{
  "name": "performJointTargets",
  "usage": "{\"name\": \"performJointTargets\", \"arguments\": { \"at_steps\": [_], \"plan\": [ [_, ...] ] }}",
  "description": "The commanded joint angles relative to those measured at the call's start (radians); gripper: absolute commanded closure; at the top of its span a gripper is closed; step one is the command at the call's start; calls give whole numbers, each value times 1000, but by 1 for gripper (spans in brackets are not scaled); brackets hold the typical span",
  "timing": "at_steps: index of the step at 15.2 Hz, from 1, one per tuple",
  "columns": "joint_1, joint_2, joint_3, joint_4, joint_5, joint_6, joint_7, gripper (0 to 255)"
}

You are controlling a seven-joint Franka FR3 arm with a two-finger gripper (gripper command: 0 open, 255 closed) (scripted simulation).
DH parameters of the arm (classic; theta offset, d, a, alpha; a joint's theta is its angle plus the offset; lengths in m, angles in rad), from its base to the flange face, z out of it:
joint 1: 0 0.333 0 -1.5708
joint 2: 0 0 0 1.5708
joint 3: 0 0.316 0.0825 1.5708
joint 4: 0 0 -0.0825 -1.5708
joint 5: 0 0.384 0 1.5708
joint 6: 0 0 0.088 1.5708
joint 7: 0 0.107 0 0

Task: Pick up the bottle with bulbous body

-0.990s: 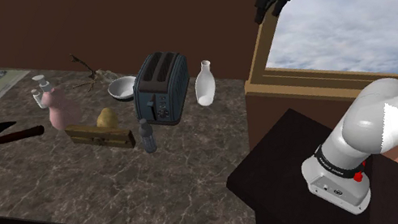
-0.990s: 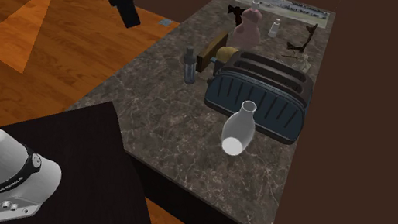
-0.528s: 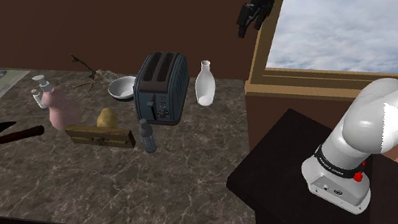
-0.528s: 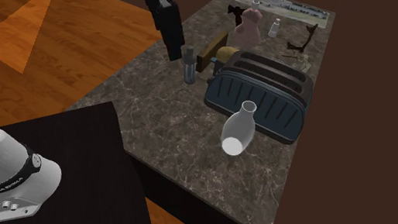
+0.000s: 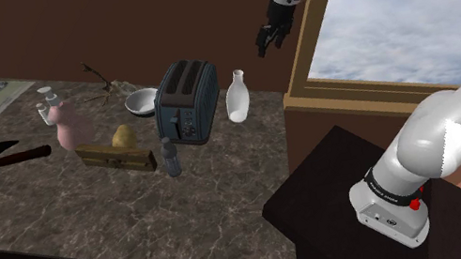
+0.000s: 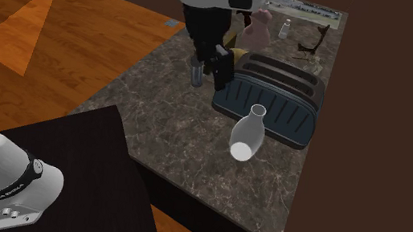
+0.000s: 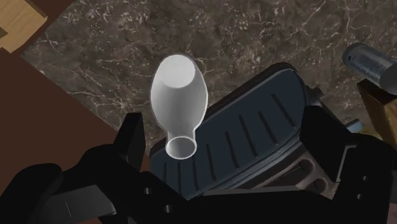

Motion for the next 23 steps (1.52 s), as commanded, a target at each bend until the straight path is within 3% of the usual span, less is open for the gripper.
{"name": "performJointTargets", "arguments": {
  "at_steps": [1, 14, 23],
  "plan": [
    [4, 81, -5, 26, 5, 52, -16, 0],
    [-4, 577, -14, 303, 59, 240, -129, 0],
    [-10, 662, -7, 296, 76, 329, -145, 0]
  ]
}}
